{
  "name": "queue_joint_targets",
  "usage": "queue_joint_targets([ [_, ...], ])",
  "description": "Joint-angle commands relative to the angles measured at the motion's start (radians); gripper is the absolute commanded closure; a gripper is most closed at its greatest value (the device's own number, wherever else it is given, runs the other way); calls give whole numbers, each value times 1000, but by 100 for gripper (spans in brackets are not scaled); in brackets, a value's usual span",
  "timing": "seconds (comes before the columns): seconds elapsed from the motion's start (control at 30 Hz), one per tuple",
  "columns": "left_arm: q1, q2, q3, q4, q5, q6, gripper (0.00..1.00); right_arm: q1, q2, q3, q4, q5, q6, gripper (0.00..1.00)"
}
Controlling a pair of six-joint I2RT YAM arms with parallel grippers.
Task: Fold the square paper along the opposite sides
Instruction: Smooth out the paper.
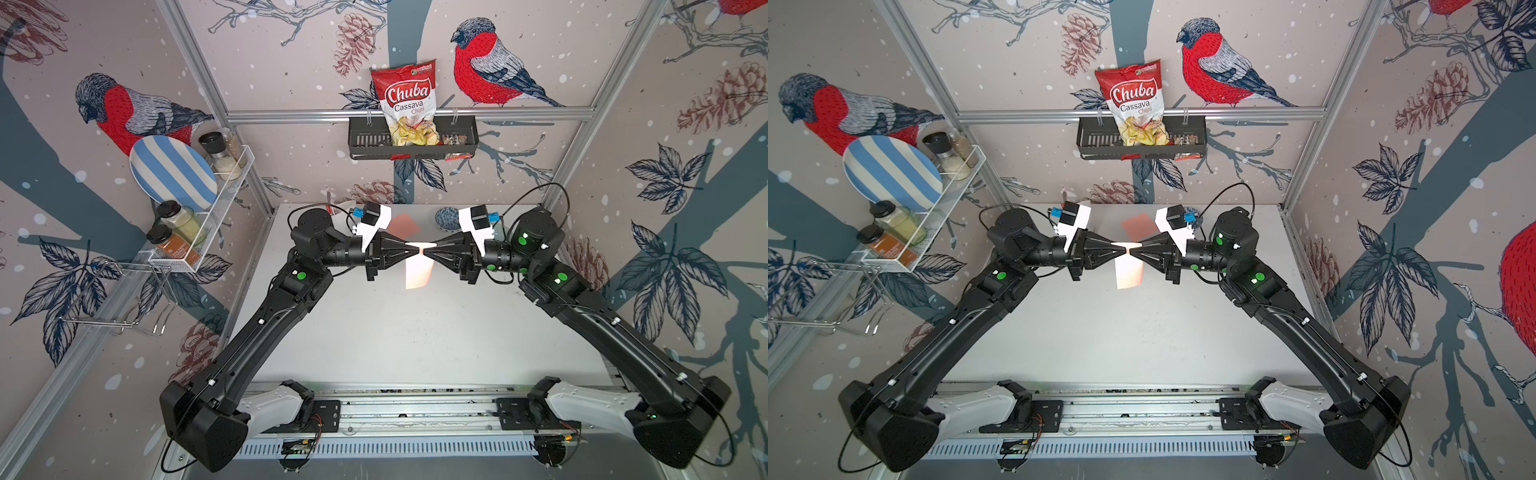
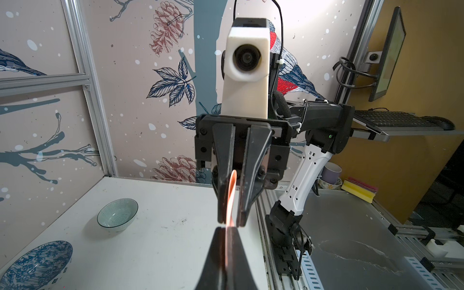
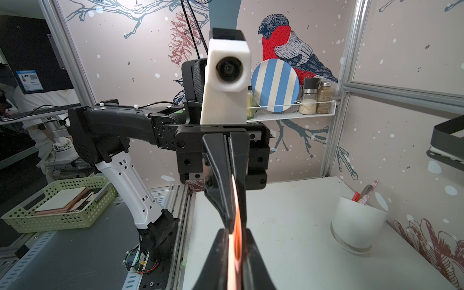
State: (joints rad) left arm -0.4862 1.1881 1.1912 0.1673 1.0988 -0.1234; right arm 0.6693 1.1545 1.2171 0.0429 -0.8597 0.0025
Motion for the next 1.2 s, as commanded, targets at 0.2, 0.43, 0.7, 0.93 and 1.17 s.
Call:
queue_joint_targets([
  [0.2, 2, -5, 7, -12, 1, 19, 100, 1, -1, 5, 10, -7, -7, 100],
  [0.43, 1, -6, 11, -18, -1, 20, 100, 1, -10, -3, 11, -2, -6, 100],
  [0.7, 1, -21, 12, 13, 23, -4, 100, 2, -11, -28, 25, 12, -5, 78],
  [0.93, 2, -21, 10, 26, 33, -15, 100, 6, 8, -12, 20, -17, -6, 76],
  [1.17, 4, -18, 33, -23, 12, 23, 100, 18, 6, -13, -7, -33, -36, 100],
])
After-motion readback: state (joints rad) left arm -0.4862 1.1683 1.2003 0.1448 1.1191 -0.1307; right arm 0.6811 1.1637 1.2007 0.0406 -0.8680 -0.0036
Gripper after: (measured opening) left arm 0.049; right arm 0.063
